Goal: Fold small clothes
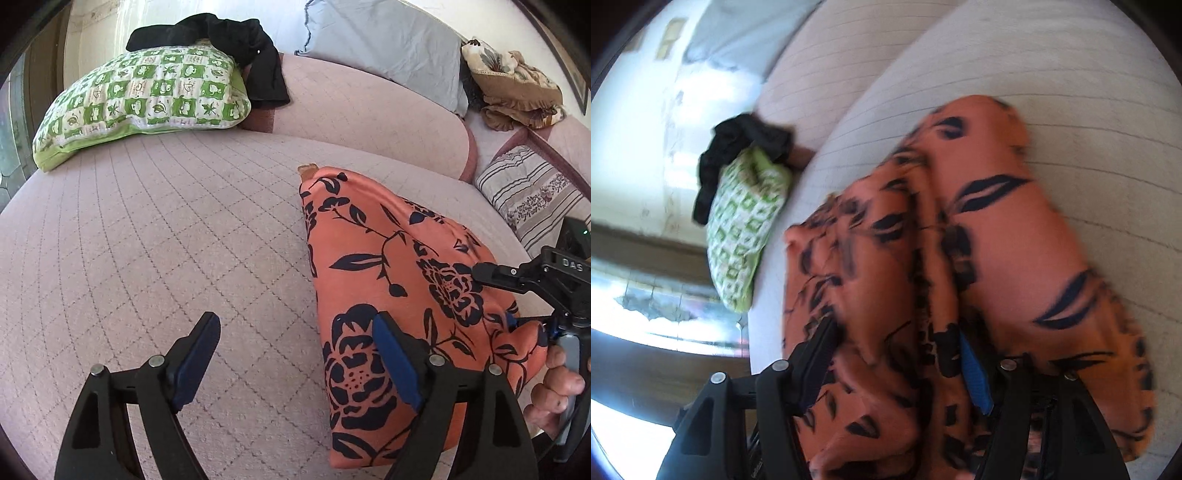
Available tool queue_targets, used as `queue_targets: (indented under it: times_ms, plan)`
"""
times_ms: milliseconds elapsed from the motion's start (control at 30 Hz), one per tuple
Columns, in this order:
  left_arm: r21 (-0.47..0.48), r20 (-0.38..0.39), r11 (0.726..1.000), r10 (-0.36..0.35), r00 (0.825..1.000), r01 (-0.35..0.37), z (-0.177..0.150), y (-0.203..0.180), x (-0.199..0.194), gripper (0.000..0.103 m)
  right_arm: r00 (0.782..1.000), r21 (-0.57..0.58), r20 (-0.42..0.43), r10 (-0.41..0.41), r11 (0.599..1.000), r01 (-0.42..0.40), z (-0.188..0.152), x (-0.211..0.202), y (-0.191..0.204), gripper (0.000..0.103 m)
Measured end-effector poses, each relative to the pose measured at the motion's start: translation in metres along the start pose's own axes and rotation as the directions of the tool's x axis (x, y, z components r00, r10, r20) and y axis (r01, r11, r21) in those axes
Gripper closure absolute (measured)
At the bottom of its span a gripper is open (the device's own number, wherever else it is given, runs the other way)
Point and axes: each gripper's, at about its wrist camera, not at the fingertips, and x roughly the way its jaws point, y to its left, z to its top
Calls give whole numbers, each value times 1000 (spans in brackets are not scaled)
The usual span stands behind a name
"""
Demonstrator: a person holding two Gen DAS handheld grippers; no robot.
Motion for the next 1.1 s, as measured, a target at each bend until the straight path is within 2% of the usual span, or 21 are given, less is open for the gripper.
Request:
queue_targets:
  times_ms: [33,67,100,200,300,367,400,467,567,667,833,1000,1100]
  plan:
    - [4,6,1000,13,1000,-13,0,0,0,18,1000,-16,-5,19,1000,-19,-2,3,4,49]
    - [8,8,1000,18,1000,-18,0,-1,-1,18,1000,-43,7,10,999,-10,-4,4,9,54]
    - [12,10,1000,22,1000,-22,0,-2,-1,18,999,-80,31,-23,997,25,-6,5,14,65]
    - [26,18,999,33,999,-34,1,-5,-1,18,994,-138,87,-71,987,83,-10,5,22,71]
    - [37,22,998,44,999,-45,1,-7,1,18,990,-163,108,-94,980,111,-10,8,27,71]
    - [39,23,998,48,999,-49,1,-9,1,18,992,-102,77,-95,990,103,-7,16,17,66]
    - [40,23,998,50,998,-50,1,-10,2,18,994,-62,61,-92,993,96,-5,18,11,59]
    - [36,24,998,51,998,-52,1,-10,2,17,997,-22,52,-57,998,58,-3,17,4,58]
    - [32,19,998,49,999,-50,2,-9,4,17,992,-97,86,-92,990,100,-7,14,13,71]
    - [27,16,998,48,999,-49,2,-8,5,16,985,-156,127,-113,979,132,-10,12,24,76]
    - [25,16,998,56,998,-56,2,-7,8,12,971,-220,199,-132,960,175,-16,4,37,78]
    - [21,12,997,68,998,-68,1,-5,11,6,950,-299,265,-168,922,247,-22,2,51,79]
    - [-8,-5,998,55,998,-55,2,0,14,3,939,-327,299,-170,906,268,-25,-6,55,79]
